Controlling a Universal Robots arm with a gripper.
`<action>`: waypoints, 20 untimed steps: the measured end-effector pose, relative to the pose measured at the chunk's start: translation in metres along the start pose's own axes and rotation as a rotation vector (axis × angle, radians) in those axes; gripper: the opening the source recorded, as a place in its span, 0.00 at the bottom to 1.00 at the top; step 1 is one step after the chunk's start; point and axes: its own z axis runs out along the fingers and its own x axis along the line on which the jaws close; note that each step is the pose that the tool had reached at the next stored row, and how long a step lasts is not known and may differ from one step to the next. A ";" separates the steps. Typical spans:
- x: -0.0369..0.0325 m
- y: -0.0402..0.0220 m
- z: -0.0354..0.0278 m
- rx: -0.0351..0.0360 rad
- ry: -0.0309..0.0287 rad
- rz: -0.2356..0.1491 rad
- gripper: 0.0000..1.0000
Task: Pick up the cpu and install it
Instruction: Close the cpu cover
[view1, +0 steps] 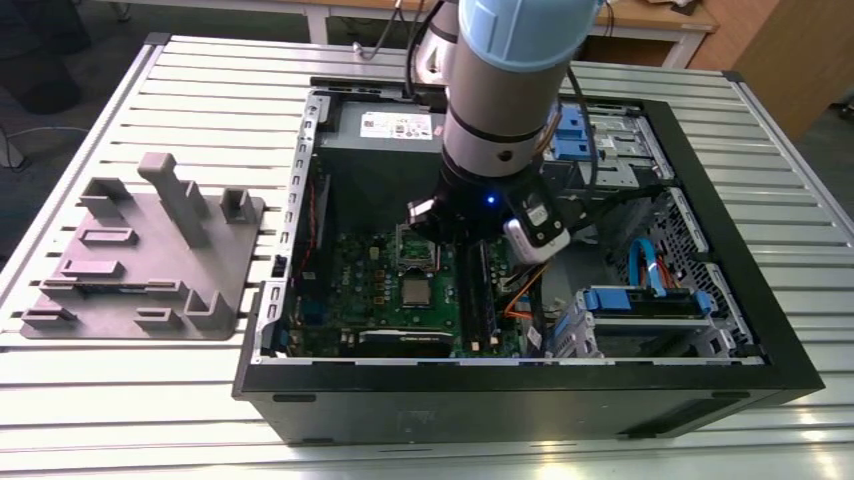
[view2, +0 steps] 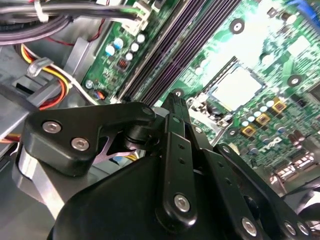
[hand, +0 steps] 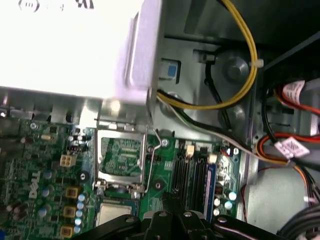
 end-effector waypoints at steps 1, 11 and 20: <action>-0.0002 0.0021 0.0006 -0.0001 0.0000 -0.001 0.11; -0.0011 0.0125 0.0084 -0.0006 -0.0007 -0.036 0.11; -0.0011 0.0127 0.0094 -0.0098 -0.0015 -0.064 0.11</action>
